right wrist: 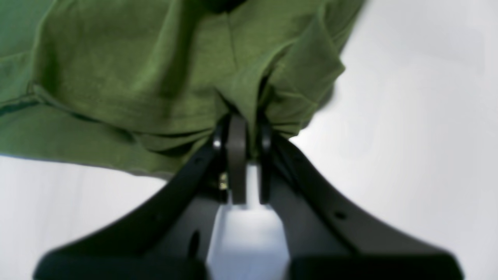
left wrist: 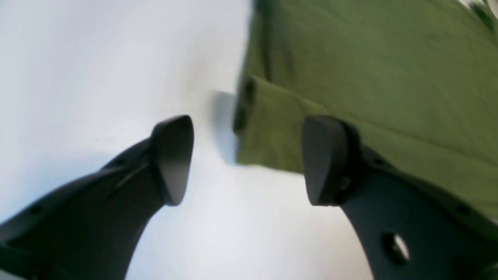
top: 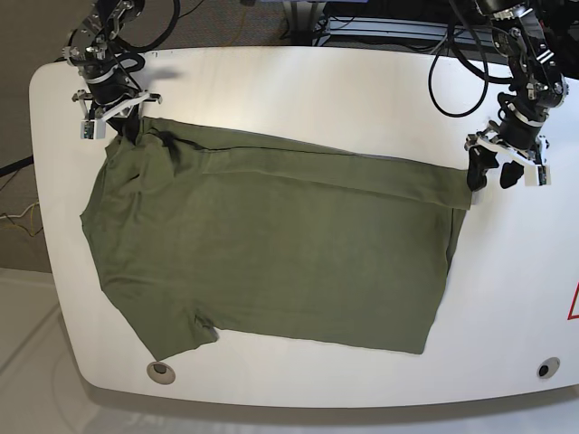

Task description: Fold the T-shirt properly

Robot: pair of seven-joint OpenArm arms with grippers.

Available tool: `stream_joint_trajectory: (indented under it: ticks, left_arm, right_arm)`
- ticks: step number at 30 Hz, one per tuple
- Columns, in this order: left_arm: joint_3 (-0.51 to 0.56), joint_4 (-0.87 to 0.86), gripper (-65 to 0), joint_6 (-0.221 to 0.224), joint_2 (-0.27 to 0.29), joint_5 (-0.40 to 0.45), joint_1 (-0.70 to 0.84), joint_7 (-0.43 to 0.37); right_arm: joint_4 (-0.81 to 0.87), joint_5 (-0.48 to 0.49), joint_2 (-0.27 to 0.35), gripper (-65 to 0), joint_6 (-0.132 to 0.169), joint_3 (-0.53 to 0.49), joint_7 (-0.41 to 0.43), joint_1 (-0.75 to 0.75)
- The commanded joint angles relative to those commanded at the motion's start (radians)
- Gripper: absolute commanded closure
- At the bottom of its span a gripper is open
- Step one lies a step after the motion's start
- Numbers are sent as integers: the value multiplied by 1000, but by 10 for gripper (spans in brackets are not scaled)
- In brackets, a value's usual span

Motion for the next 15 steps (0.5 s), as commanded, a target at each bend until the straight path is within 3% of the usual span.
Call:
stream_joint_trajectory:
  ticks: [7, 15]
  left_arm:
    - [2, -129, -426, -6, 0, 61, -75, -61]
    - [2, -339, -426, -104, 3, 181, -198, -126]
  right_arm:
    - [2, 0, 0, -42, 0, 0, 0, 0]
    - [2, 0, 0, -42, 0, 0, 0, -2]
